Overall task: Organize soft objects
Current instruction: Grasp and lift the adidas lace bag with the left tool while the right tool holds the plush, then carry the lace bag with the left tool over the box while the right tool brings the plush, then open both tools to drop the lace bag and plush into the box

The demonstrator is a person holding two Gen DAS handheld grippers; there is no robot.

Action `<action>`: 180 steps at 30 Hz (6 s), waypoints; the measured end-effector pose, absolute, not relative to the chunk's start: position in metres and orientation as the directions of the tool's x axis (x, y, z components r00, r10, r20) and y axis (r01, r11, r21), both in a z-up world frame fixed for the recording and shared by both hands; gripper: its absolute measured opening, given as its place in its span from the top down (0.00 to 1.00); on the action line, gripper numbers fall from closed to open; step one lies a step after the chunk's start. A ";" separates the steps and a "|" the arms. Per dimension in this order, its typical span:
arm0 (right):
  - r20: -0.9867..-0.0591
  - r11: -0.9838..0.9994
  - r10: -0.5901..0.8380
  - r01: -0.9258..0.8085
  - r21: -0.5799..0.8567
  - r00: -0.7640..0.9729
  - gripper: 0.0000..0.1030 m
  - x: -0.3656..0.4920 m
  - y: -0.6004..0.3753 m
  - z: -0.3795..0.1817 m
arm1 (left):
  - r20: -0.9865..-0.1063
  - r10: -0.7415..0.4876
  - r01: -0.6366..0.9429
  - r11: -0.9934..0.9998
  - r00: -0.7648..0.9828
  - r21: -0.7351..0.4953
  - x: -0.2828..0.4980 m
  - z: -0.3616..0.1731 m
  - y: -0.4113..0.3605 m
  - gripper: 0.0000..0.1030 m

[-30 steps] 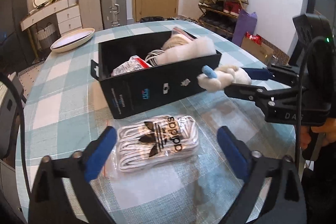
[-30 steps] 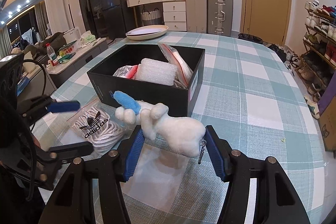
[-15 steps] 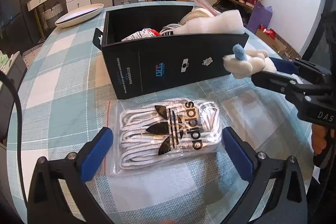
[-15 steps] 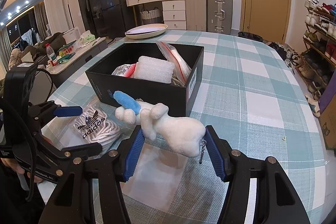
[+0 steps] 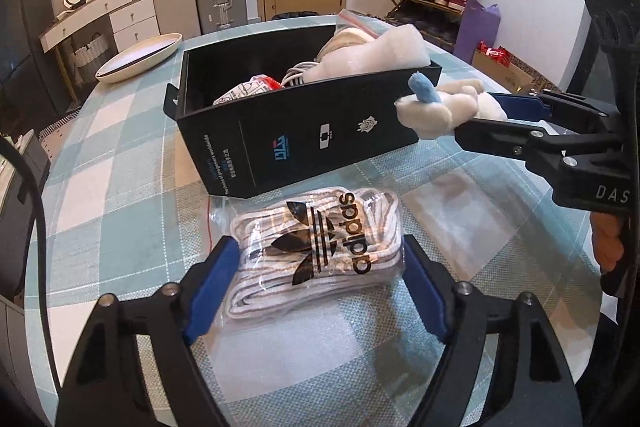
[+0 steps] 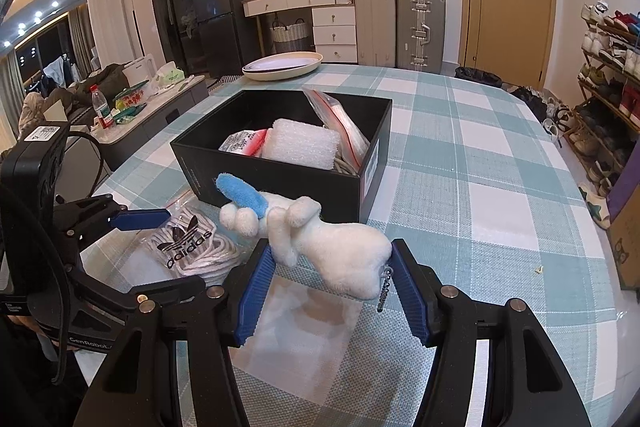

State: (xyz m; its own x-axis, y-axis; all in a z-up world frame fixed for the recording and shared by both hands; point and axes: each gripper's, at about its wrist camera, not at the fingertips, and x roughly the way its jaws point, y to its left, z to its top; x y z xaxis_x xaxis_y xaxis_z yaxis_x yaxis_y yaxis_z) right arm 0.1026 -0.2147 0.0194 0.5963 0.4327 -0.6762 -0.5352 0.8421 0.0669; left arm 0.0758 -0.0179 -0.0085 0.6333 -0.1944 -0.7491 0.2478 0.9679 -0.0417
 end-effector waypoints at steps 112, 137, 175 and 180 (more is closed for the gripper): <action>-0.640 0.818 0.416 -0.573 -0.046 0.646 0.42 0.127 -0.179 0.067 | -0.631 -0.150 0.057 0.985 0.761 -0.166 0.147 0.079 0.029 0.43; -0.653 0.863 0.392 -0.504 0.017 0.649 0.42 0.207 -0.156 0.071 | -0.674 -0.148 0.056 0.986 0.724 -0.157 0.186 0.041 0.016 0.42; -0.448 0.804 0.554 -0.590 0.070 0.702 0.01 0.102 -0.203 0.064 | -0.522 -0.036 -0.007 0.997 0.852 -0.081 0.086 0.055 0.029 0.00; -0.440 0.808 0.545 -0.587 0.051 0.713 0.01 0.097 -0.206 0.056 | -0.503 -0.029 -0.012 0.997 0.864 -0.077 0.077 0.045 0.027 0.00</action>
